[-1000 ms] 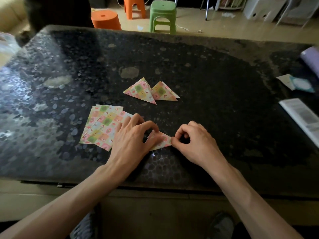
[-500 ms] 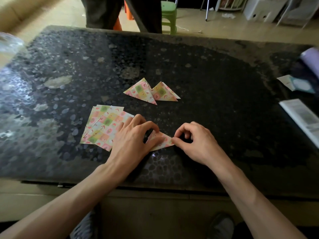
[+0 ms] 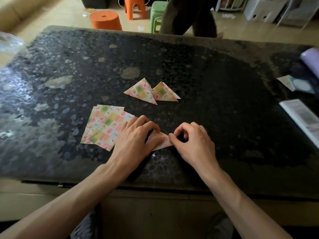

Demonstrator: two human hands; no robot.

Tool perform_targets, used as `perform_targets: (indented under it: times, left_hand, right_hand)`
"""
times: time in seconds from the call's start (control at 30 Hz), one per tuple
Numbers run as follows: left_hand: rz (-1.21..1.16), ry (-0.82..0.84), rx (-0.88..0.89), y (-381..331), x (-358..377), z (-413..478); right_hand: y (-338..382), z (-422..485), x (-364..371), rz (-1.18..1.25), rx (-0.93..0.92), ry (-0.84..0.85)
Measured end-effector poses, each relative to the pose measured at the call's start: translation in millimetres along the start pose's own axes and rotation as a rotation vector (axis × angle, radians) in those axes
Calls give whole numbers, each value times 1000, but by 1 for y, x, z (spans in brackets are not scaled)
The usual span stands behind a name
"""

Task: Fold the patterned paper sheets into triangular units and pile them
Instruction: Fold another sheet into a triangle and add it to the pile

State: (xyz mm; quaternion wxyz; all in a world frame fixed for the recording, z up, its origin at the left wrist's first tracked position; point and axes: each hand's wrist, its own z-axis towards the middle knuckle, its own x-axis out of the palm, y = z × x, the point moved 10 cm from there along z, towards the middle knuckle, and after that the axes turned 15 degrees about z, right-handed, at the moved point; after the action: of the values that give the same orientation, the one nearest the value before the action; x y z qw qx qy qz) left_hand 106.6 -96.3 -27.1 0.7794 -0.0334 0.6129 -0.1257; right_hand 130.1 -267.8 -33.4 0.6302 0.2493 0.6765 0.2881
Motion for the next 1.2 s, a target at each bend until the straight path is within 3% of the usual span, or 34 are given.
perform_targets:
  times: [0.2,0.4,0.6,1.2]
  left_hand:
    - [25,-43,189,-18,-1,-6]
    - [8,-51,193,-19,-4,-8]
    - [18,-17,187,-20,-5,-5]
    - [49,12,173,-18,-3,-6]
  right_hand:
    - [-1,0,0,5,-6,-3]
    - [-4,2,3,23,-27,59]
    - [-19,15,-6,281,32,248]
    - [-15,11,-6,223,-34,403]
